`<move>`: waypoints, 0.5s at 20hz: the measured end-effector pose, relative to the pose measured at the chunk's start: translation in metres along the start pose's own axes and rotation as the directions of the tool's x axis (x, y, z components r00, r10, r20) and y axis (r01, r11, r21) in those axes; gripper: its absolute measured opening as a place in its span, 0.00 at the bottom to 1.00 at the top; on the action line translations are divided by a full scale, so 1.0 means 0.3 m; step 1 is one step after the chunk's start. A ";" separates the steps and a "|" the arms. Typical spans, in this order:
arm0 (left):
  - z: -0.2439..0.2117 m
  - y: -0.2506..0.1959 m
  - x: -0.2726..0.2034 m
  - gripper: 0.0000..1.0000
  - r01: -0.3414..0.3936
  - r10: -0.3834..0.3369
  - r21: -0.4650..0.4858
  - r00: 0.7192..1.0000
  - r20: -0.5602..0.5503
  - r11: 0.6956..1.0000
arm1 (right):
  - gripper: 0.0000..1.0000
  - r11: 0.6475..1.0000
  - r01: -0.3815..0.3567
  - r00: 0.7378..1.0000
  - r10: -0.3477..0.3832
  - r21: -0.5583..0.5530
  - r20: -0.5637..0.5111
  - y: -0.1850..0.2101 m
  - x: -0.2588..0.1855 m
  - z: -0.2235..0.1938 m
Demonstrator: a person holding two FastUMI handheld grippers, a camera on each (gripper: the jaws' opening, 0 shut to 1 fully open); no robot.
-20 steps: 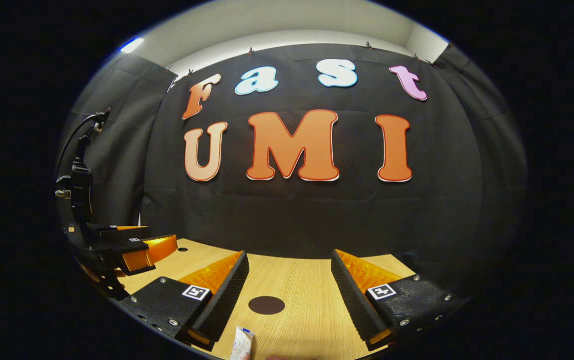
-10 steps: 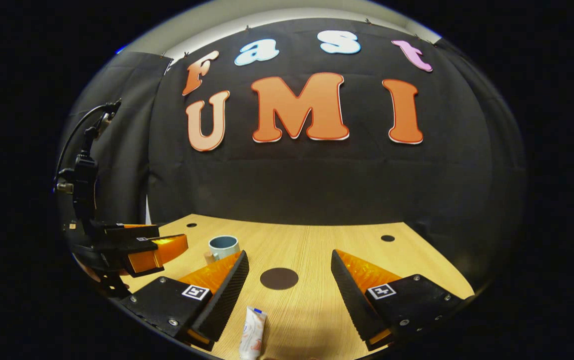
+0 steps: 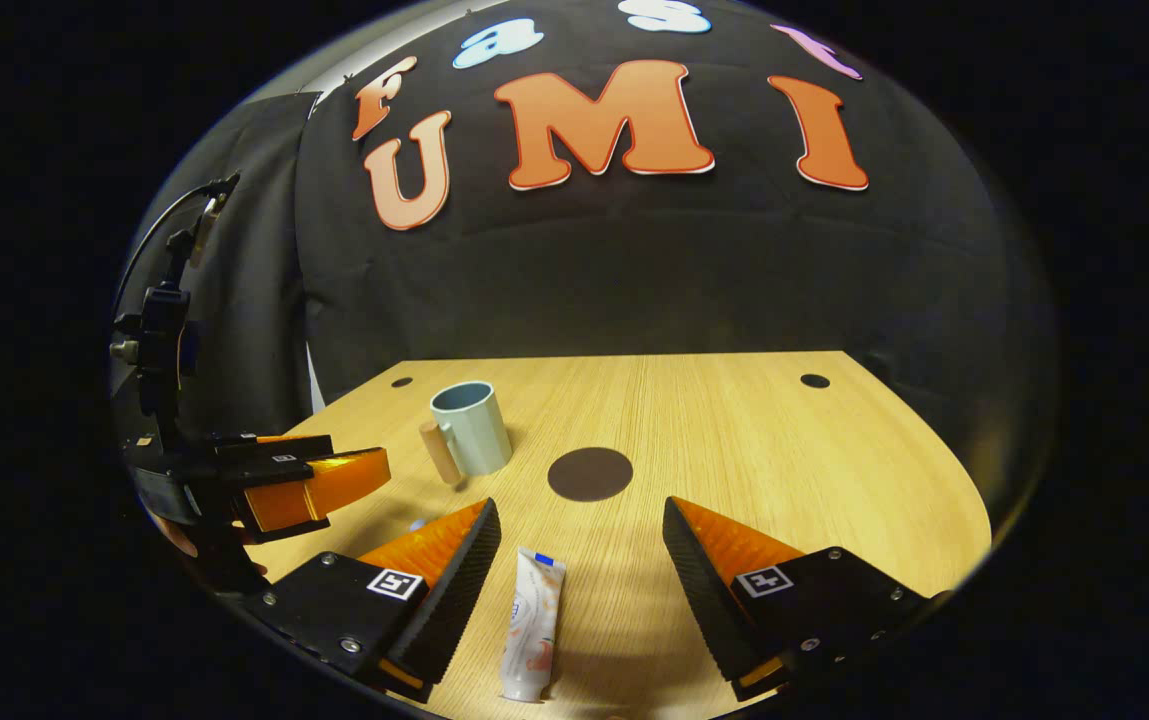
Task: Put the toothbrush and toothpaste on the desktop into the cup, then pick up the cup and place it on the coaster on the desktop.
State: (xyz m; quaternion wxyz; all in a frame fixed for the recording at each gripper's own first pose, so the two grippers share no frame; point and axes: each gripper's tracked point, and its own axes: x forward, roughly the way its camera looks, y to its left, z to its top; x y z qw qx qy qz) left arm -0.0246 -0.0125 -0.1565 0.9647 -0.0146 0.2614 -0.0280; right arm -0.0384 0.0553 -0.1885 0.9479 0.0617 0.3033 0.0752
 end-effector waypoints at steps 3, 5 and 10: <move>-0.070 0.000 0.019 0.99 0.006 -0.006 0.001 0.998 -0.055 1.000 | 0.98 1.000 -0.006 0.999 0.006 -0.006 -0.052 0.018 0.015 -0.053; -0.124 -0.006 0.020 0.99 0.016 -0.016 0.001 0.995 -0.095 1.000 | 0.97 1.000 -0.008 0.996 0.007 -0.007 -0.092 0.035 0.023 -0.096; -0.220 -0.005 0.024 1.00 0.026 -0.026 -0.001 0.986 -0.162 1.000 | 0.96 1.000 -0.001 0.984 -0.004 -0.026 -0.179 0.046 0.029 -0.189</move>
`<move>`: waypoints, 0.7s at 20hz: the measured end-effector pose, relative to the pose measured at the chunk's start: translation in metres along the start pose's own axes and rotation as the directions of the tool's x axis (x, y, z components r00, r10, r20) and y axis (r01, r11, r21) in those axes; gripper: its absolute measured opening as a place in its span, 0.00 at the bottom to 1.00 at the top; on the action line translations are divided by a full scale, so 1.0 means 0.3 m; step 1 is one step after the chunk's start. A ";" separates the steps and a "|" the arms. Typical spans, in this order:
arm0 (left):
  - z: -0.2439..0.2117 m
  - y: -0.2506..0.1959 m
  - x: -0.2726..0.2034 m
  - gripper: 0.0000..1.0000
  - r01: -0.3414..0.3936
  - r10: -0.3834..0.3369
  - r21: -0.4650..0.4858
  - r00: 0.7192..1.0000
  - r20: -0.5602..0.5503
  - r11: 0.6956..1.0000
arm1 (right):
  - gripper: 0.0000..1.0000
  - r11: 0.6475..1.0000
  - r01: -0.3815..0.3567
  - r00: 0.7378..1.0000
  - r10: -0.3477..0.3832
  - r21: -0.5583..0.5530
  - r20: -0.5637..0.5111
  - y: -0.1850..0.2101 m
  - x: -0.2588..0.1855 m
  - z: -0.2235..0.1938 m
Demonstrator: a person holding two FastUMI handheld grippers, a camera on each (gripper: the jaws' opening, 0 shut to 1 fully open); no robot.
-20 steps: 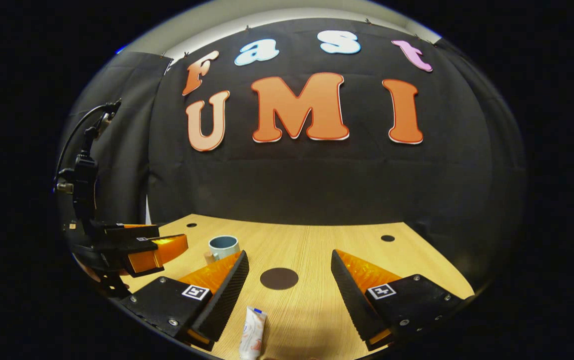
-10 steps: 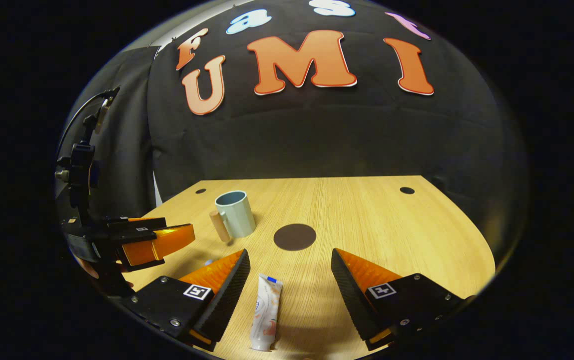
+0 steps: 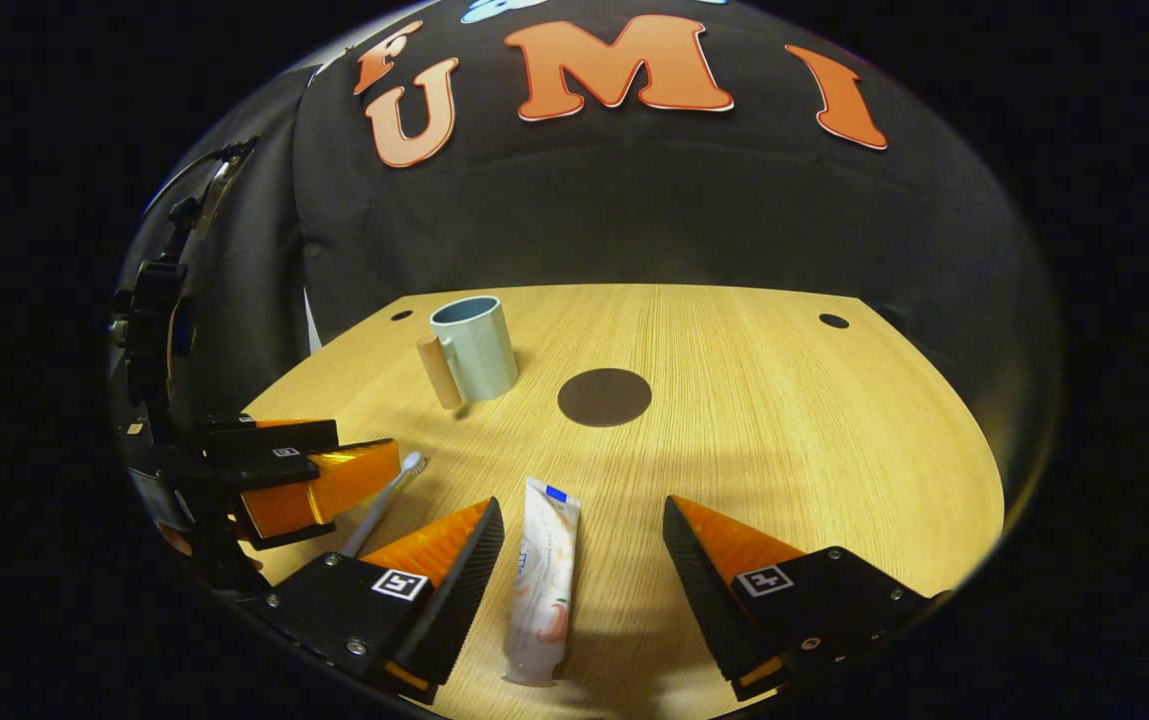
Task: Put the toothbrush and toothpaste on the desktop into the cup, then pick up the cup and place it on the coaster on the desktop.
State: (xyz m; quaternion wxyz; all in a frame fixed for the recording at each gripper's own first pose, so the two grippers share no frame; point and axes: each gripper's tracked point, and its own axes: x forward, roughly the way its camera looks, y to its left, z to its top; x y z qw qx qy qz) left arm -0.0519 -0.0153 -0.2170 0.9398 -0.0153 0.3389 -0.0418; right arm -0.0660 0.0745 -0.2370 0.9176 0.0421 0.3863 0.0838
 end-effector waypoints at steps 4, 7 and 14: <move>-0.074 0.004 0.016 1.00 -0.004 0.004 0.007 0.998 -0.070 1.000 | 0.95 0.999 0.002 0.997 -0.004 -0.035 -0.074 0.027 0.023 -0.058; -0.132 0.010 0.023 1.00 0.001 0.000 0.011 0.992 -0.124 1.000 | 0.89 0.998 0.021 0.991 -0.028 -0.059 -0.130 0.025 0.039 -0.102; -0.184 0.023 0.037 0.89 -0.025 0.027 0.011 0.984 -0.176 1.000 | 0.67 0.999 0.011 0.983 -0.020 -0.051 -0.185 0.045 0.059 -0.152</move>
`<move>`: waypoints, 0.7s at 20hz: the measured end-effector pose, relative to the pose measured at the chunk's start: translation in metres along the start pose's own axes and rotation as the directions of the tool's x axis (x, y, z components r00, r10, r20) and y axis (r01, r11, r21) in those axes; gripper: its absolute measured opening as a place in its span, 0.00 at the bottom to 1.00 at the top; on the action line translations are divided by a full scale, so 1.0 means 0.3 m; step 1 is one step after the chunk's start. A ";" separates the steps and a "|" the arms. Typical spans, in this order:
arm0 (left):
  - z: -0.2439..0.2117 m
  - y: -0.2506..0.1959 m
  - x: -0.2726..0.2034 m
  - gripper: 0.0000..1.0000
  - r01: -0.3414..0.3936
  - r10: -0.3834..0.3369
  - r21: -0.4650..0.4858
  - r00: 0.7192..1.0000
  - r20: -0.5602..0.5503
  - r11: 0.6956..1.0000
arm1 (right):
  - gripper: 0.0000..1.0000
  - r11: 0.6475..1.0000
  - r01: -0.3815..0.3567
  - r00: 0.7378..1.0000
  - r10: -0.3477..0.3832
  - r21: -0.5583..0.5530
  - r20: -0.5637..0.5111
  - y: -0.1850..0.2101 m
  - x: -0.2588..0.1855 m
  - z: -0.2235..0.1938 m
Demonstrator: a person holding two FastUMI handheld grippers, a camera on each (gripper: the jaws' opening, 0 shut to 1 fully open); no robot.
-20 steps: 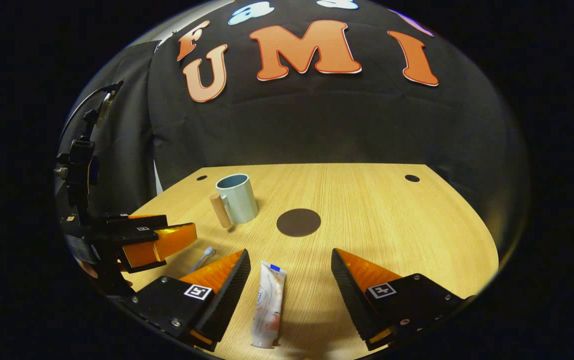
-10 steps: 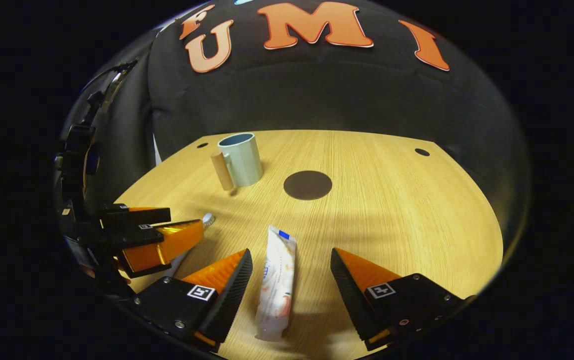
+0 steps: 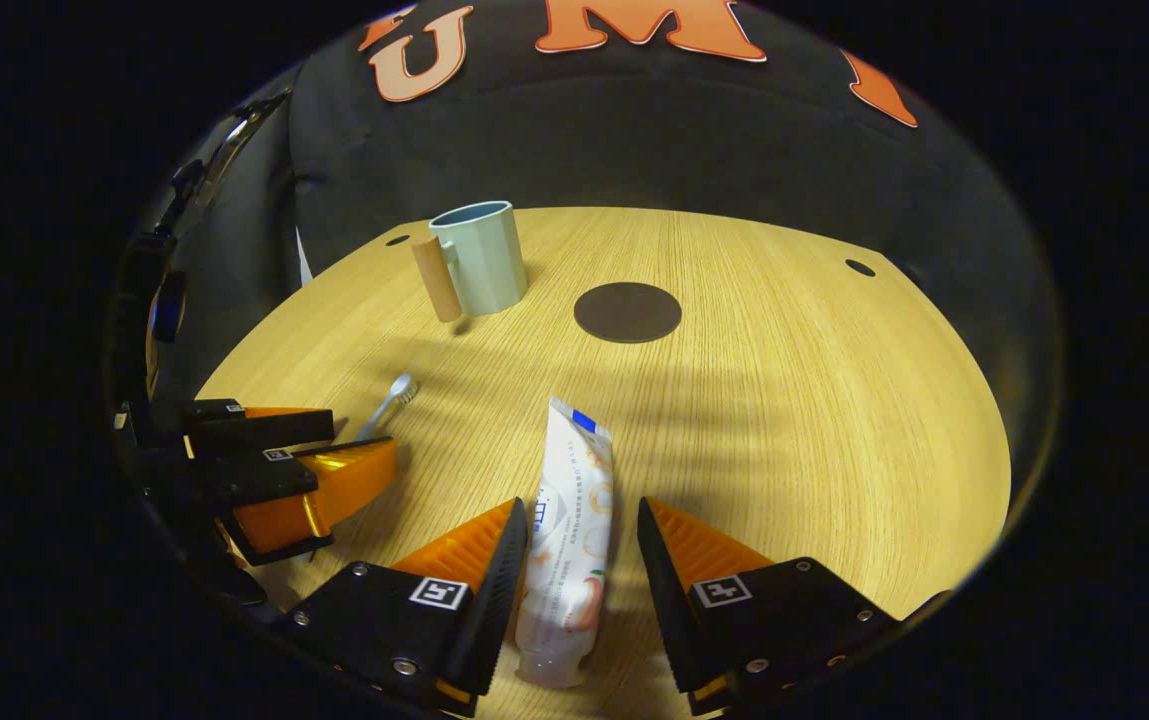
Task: Put the toothbrush and toothpaste on the desktop into the cup, then pick up the cup and place it on the coaster on the desktop.
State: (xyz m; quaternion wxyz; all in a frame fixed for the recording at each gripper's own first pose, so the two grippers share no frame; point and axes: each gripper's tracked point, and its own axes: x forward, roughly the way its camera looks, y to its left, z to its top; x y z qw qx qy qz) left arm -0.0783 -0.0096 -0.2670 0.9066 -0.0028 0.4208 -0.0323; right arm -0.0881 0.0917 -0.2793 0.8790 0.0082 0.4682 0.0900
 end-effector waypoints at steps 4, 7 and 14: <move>-0.001 -0.024 -0.001 0.58 0.002 -0.002 0.007 1.000 -0.004 1.000 | 0.41 1.000 -0.029 1.000 0.029 0.010 -0.003 0.017 -0.001 -0.002; -0.013 -0.034 -0.008 0.34 0.004 -0.003 0.025 1.000 -0.018 1.000 | 0.17 0.997 -0.058 0.998 0.058 0.056 0.004 0.031 0.000 -0.001; -0.001 -0.047 -0.006 0.07 0.037 -0.036 0.051 0.999 -0.013 0.998 | 0.09 0.993 -0.081 0.997 0.079 0.088 0.019 0.031 -0.004 0.008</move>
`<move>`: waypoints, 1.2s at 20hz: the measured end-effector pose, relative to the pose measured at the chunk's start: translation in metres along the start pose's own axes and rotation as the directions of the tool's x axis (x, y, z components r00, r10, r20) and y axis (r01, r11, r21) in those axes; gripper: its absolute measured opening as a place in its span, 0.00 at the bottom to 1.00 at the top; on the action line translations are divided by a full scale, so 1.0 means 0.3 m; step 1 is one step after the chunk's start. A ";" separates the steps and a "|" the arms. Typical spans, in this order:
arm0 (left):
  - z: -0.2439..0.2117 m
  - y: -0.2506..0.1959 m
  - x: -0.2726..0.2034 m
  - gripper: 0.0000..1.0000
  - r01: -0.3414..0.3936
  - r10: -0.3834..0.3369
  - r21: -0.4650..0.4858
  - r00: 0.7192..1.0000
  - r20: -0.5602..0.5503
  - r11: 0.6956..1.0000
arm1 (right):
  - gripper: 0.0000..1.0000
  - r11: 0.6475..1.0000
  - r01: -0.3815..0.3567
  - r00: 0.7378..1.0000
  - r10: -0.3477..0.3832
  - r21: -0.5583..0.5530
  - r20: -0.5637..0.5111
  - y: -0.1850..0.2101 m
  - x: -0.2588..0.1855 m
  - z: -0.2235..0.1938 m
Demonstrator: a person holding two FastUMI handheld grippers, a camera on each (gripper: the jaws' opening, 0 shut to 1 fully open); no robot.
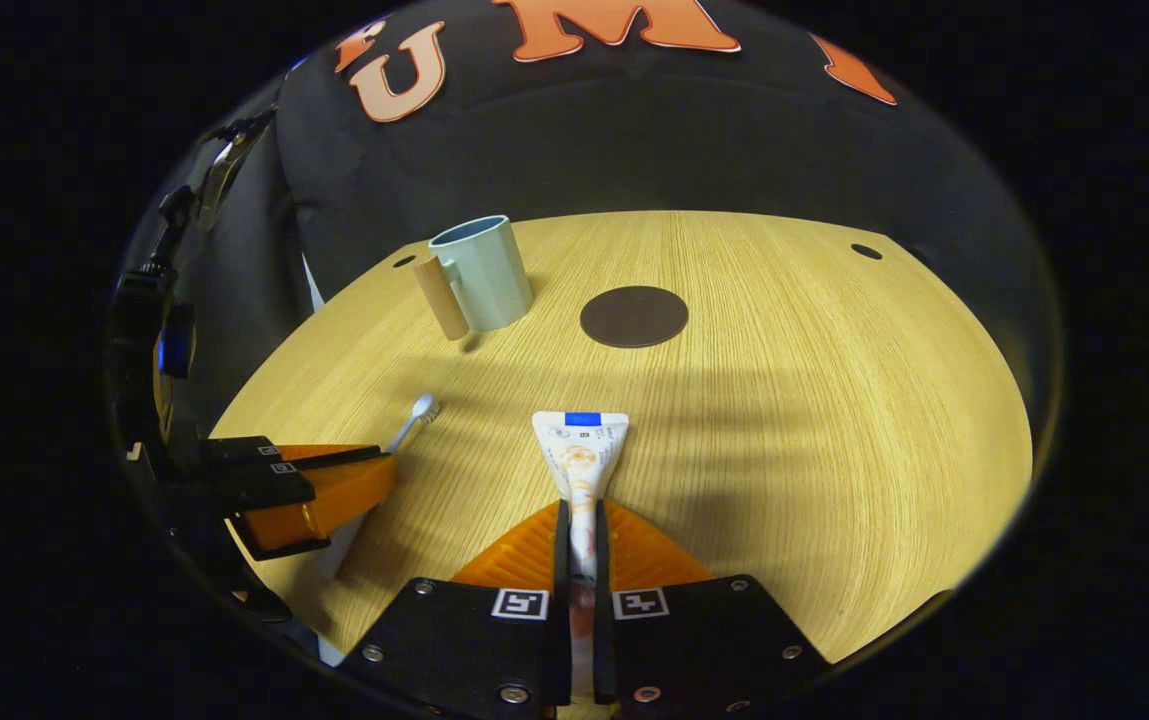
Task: Put the toothbrush and toothpaste on the desktop into the cup, then pick up the cup and place it on the coaster on the desktop.
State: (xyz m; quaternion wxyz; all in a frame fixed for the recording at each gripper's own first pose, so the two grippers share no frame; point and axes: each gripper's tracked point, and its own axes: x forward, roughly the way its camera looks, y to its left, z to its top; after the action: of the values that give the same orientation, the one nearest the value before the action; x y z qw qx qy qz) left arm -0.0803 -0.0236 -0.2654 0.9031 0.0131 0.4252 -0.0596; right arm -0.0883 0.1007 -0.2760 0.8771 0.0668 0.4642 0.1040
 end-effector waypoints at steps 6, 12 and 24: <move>0.005 0.012 0.011 0.06 0.019 -0.018 -0.002 0.998 0.053 1.000 | 0.09 1.000 0.017 0.996 -0.016 -0.014 0.086 -0.011 -0.028 0.059; 0.096 0.073 -0.001 0.05 0.025 -0.021 -0.021 0.980 0.196 0.999 | 0.09 1.000 0.015 0.988 -0.015 -0.001 0.151 -0.043 -0.050 0.139; 0.328 0.343 -0.238 0.05 0.044 0.002 -0.068 0.827 0.562 0.997 | 0.09 0.998 0.062 0.932 -0.048 -0.026 0.360 -0.099 -0.185 0.400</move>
State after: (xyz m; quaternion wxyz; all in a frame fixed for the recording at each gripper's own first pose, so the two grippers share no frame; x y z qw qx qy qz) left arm -0.0378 0.0781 -0.1503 0.9872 -0.0451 0.1434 -0.0541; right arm -0.0157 0.0557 -0.1706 0.9507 0.0554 0.2961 0.0741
